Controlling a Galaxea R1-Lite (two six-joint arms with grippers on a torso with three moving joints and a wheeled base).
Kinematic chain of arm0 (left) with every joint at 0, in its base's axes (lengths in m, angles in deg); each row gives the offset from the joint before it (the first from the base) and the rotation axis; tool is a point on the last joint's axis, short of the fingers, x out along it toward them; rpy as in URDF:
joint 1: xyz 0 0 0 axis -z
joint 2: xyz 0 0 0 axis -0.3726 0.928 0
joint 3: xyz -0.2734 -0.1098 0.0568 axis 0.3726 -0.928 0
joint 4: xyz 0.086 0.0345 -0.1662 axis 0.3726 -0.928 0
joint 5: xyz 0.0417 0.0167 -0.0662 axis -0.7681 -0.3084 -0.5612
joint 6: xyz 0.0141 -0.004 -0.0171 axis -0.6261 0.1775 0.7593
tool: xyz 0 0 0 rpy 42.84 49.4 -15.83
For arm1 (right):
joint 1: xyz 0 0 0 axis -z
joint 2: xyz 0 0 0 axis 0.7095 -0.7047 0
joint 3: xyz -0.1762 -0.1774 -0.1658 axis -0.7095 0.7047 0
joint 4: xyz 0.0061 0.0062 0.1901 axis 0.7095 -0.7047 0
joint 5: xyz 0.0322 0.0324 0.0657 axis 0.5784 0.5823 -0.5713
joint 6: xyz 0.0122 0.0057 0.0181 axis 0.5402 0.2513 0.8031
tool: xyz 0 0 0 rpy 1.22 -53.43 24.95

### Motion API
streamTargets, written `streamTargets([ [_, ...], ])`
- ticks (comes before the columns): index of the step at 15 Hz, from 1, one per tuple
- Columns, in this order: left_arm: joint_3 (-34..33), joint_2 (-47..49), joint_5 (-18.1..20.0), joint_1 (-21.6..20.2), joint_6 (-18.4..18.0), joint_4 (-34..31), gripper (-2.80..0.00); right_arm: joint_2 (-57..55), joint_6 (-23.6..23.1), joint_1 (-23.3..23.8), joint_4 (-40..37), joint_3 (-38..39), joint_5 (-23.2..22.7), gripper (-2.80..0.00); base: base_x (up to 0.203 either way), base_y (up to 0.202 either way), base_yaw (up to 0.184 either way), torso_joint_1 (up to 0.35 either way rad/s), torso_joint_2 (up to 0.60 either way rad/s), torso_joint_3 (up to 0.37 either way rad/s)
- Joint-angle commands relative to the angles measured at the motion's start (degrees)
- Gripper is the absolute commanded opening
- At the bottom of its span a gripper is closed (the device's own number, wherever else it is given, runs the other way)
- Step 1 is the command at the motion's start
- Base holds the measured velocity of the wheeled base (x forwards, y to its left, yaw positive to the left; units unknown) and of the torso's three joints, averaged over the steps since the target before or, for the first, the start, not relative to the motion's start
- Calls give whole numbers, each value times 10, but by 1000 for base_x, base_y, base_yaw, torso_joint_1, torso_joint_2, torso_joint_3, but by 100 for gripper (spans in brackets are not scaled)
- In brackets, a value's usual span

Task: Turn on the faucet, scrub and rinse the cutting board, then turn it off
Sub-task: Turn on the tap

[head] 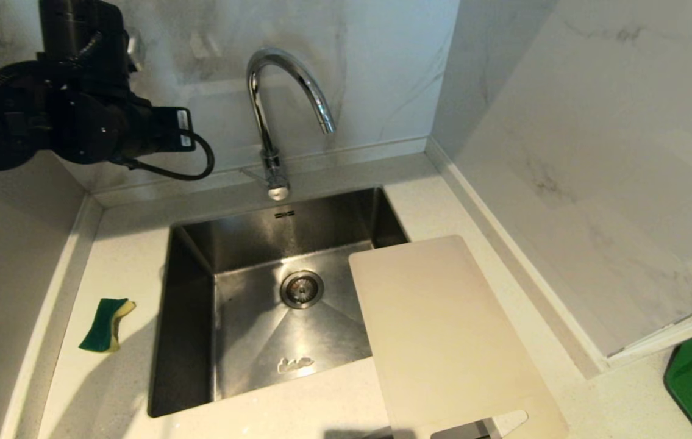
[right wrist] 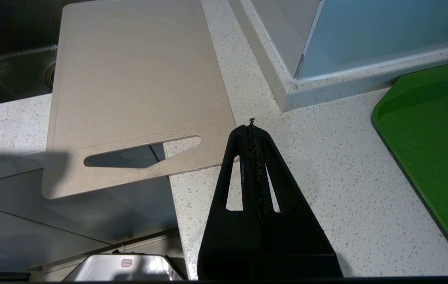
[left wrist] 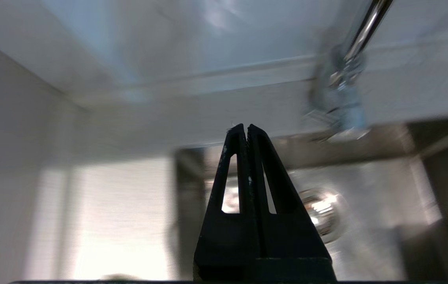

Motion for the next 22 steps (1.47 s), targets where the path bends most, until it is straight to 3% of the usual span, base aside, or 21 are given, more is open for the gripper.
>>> streamTargets([
  [1, 51, 86, -3, 1, 68, -9, -280, 0, 0, 0, 0, 0, 0, -280, 0, 0, 0, 0, 0, 0],
  [3, 80, 116, -2, 1, 104, -11, -280, 0, 0, 0, 0, 0, 0, -280, 0, 0, 0, 0, 0, 0],
  [7, 92, 158, 16, 0, 138, 20, -280, 0, -1, -1, 0, 0, 0, -280, 0, 0, 0, 0, 0, 0],
  [8, 93, 163, 16, 0, 138, 34, 0, 0, -1, 0, 0, 0, 0, -280, 0, 0, 0, 0, 0, 0],
  [12, 94, 184, 11, 1, 139, 141, 0, 0, -1, 0, 0, 0, 0, -280, 0, 0, 0, 0, 0, 0],
  [16, 94, 208, 1, 11, 162, 195, 0, 0, 0, 0, 0, 0, 0, -280, 0, 0, 0, 0, 0, 0],
  [20, 95, 249, -83, 21, 164, 289, 0, 0, 0, -1, 0, 0, 0, -280, 0, 0, 0, 0, 0, 0],
  [22, 95, 262, -118, 24, 165, 306, 0, 0, 0, -1, 0, -1, 0, -280, 0, 0, 0, 0, 0, 0],
])
